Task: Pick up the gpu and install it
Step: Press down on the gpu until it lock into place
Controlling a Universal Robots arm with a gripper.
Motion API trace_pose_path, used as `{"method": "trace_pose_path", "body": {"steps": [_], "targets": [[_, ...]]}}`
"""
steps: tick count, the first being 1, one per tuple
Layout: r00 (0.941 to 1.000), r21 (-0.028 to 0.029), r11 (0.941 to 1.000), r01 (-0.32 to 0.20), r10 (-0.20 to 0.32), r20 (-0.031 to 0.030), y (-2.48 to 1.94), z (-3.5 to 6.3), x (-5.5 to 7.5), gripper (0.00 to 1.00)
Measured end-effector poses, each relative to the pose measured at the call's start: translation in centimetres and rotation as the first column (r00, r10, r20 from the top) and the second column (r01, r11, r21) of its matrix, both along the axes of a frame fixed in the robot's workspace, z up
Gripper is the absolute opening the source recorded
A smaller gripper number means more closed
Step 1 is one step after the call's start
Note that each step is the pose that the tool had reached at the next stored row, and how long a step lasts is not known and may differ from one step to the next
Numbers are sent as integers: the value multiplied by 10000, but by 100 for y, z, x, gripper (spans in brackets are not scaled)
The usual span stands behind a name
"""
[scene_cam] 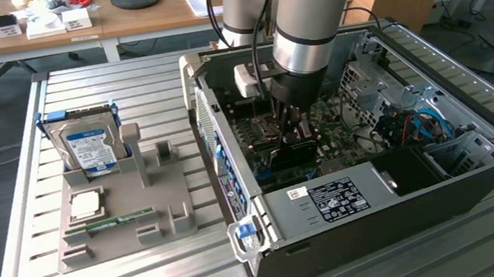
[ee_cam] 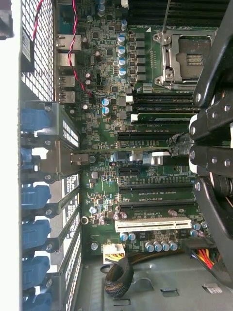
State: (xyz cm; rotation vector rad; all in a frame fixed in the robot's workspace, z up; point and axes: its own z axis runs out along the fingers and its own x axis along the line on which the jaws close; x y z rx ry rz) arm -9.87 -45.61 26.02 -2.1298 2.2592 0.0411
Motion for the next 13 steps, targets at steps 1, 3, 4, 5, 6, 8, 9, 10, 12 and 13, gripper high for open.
{"method": "trace_pose_path", "body": {"steps": [1,3,4,5,6,8,9,10,12,13], "targets": [[10000,13,10000,0,0,5,1,10,0,11],[10000,0,10000,0,0,2,0,54,0,11],[10000,-4,10000,0,0,-1,0,77,0,11],[10000,-2,10000,0,0,0,0,99,0,11],[10000,-4,10000,0,0,-1,0,123,0,11],[10000,-6,10000,0,0,-2,0,178,0,11],[10000,-6,10000,0,0,-1,-1,206,0,11],[10000,-5,10000,0,0,-2,-1,229,0,11],[10000,-6,10000,0,0,-2,-1,264,0,11],[10000,-5,10000,-1,1,-1,0,280,0,11]]}}
